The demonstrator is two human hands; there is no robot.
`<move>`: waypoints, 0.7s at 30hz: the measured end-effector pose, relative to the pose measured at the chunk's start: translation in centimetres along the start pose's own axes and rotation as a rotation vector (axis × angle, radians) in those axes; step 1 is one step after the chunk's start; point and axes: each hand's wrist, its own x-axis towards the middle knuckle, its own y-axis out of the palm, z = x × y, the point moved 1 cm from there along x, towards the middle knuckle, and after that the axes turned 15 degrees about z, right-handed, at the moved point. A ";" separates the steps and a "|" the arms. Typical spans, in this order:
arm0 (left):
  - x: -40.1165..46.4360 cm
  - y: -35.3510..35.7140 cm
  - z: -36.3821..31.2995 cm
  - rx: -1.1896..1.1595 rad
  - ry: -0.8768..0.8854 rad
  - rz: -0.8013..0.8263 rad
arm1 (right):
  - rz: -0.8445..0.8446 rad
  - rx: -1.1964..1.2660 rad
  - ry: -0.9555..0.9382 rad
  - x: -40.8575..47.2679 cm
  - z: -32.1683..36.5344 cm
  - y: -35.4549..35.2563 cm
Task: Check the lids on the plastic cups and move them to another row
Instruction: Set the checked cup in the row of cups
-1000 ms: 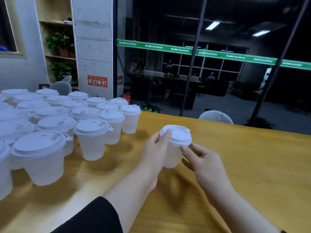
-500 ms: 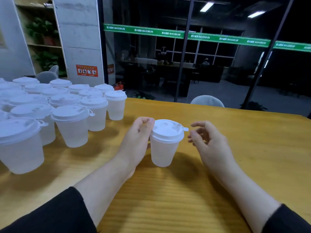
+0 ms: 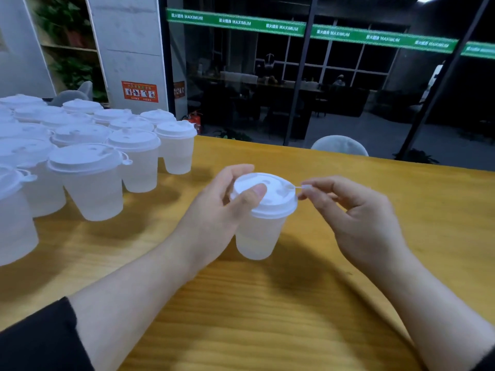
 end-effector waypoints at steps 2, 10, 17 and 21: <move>0.1 0.0 0.0 -0.053 0.000 0.022 | -0.045 0.007 -0.016 0.0 0.4 -0.1; 0.0 0.3 -0.1 -0.094 -0.002 0.064 | -0.052 -0.086 -0.103 -0.2 1.4 -0.2; -0.1 0.2 0.0 -0.072 -0.012 0.089 | 0.055 -0.094 -0.096 -0.3 1.0 -0.1; -0.1 0.1 0.1 -0.063 -0.012 0.098 | 0.091 -0.171 -0.126 -0.4 0.7 -0.5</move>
